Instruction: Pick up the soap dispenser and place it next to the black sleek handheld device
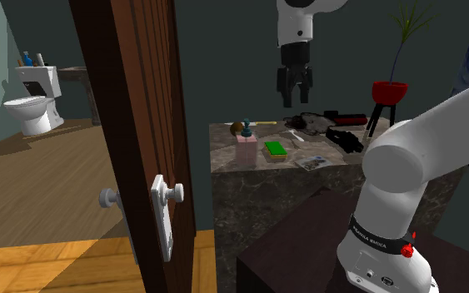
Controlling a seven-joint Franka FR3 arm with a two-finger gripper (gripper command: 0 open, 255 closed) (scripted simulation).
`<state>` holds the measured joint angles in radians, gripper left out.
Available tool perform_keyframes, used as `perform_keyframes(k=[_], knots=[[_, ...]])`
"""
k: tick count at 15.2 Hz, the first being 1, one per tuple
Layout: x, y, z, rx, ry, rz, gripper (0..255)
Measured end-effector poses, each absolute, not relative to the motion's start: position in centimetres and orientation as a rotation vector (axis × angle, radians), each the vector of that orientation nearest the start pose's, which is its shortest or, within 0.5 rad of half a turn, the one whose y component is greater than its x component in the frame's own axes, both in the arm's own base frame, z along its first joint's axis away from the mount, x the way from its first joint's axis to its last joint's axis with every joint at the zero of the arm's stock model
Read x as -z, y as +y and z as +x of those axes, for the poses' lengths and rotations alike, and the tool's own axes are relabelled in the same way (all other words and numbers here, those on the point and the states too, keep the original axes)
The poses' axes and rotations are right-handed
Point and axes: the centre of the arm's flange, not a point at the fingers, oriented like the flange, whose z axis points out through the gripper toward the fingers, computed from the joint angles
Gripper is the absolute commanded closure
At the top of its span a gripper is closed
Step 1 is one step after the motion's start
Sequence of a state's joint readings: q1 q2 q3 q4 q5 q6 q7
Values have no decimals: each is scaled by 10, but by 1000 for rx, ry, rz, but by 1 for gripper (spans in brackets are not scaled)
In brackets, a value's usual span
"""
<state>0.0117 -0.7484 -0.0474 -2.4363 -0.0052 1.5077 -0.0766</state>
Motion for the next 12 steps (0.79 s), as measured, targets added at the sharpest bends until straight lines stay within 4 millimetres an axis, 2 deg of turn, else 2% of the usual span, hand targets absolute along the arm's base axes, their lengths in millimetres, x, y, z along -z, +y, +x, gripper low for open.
perform_keyframes(k=[2,4,12], knots=[[-534,-15,309,-276,-84,-3092,0],[-527,-17,327,-269,-74,-3094,0],[-488,-37,419,-230,-23,-3101,0]])
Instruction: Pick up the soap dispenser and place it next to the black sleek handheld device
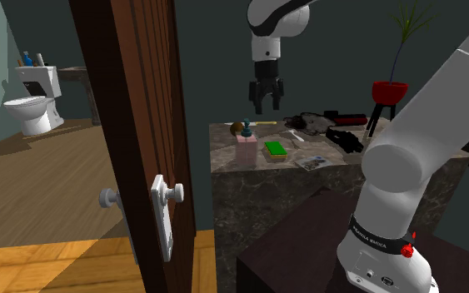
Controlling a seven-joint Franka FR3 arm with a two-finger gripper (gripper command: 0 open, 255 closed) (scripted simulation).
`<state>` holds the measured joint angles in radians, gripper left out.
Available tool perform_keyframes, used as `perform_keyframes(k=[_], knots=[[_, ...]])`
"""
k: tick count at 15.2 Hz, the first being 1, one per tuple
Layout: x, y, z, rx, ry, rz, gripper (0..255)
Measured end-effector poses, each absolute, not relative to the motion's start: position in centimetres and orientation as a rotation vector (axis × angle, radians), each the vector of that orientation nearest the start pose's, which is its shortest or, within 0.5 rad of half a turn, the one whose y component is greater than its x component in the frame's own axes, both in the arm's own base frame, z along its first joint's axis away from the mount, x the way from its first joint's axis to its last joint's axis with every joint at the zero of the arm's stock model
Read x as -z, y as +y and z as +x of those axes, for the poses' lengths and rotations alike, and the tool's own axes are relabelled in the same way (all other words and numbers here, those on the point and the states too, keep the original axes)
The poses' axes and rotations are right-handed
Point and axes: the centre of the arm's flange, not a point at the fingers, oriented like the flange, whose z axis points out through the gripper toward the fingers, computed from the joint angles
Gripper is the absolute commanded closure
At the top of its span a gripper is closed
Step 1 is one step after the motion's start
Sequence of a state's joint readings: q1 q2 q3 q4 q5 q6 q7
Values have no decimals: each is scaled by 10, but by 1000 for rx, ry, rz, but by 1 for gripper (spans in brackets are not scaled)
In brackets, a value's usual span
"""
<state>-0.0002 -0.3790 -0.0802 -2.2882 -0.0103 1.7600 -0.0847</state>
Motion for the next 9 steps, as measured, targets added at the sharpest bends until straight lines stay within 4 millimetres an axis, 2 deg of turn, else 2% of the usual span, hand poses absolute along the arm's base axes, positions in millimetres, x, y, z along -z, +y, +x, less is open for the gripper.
perform_keyframes(k=[9], knots=[[-446,-63,523,-186,36,-3109,0]])
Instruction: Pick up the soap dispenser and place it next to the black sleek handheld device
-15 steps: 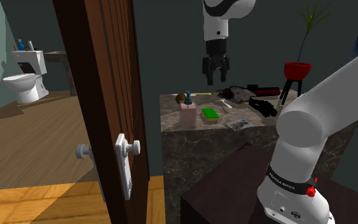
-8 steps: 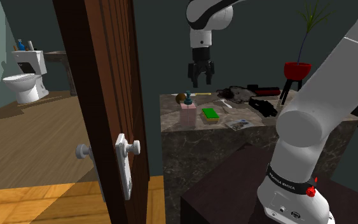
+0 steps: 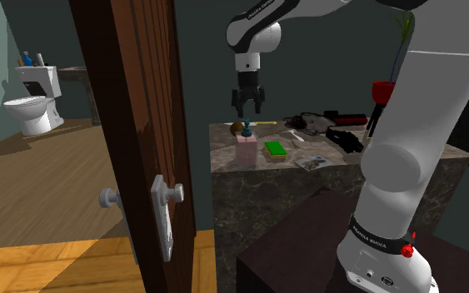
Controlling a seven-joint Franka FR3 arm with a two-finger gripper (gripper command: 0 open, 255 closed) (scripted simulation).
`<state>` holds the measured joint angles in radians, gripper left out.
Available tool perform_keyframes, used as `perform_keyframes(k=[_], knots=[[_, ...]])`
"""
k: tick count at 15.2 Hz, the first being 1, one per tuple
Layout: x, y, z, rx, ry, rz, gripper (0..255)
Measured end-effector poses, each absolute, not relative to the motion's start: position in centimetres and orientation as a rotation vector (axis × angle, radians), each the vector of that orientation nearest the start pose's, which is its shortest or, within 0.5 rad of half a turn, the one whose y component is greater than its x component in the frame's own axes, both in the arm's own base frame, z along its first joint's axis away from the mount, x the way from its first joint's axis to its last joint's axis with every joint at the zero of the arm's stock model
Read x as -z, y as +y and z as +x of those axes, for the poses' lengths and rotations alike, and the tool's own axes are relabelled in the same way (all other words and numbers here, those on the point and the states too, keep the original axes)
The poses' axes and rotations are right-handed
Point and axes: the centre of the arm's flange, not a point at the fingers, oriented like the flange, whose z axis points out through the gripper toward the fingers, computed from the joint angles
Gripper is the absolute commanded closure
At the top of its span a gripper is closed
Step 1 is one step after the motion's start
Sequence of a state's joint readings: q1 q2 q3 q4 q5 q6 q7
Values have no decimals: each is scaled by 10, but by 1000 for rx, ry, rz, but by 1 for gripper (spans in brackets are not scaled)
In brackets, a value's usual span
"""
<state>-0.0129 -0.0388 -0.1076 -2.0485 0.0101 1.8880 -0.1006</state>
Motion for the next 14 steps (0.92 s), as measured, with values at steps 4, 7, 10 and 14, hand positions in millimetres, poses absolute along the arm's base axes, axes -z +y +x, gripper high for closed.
perform_keyframes(k=[4,7,10,14], knots=[[-431,-70,550,-175,52,-3111,0],[-414,-70,551,-174,53,-3111,0],[-399,-69,549,-174,53,-3111,0],[-395,-69,549,-173,54,-3111,0]])
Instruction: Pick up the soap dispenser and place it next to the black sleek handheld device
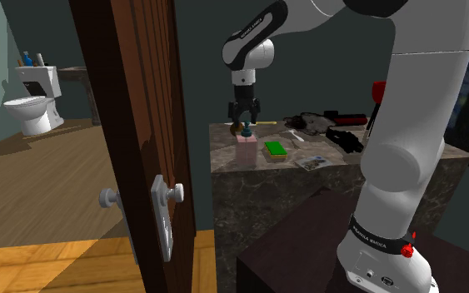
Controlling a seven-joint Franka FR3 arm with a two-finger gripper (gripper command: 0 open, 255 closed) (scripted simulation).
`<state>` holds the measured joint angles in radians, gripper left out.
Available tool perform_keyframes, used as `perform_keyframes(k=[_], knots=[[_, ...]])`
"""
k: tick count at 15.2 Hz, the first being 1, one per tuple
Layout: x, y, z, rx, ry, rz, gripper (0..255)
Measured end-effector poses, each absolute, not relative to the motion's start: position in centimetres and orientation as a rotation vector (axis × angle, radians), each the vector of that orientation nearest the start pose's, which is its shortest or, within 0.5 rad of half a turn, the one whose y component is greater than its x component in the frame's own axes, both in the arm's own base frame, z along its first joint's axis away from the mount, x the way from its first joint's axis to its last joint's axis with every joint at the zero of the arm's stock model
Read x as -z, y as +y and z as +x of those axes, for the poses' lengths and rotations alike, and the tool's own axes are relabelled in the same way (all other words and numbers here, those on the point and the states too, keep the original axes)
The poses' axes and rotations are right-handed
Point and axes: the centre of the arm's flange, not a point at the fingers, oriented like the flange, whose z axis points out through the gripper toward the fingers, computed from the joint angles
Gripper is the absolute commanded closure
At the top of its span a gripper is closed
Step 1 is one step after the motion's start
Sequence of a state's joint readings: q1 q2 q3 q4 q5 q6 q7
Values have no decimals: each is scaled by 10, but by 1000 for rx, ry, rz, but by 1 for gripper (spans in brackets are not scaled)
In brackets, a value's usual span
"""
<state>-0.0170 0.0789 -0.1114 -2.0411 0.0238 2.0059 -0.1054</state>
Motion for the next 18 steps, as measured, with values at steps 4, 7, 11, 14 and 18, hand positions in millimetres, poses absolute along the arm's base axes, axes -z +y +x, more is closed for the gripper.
perform_keyframes(k=[4,7,11,14,18], knots=[[-395,-69,549,-173,54,-3111,255],[-395,-69,549,-173,54,-3111,255],[-395,-69,549,-172,53,-3111,255],[-398,-69,548,-173,53,-3111,255],[-417,-67,549,-173,54,-3111,255]])
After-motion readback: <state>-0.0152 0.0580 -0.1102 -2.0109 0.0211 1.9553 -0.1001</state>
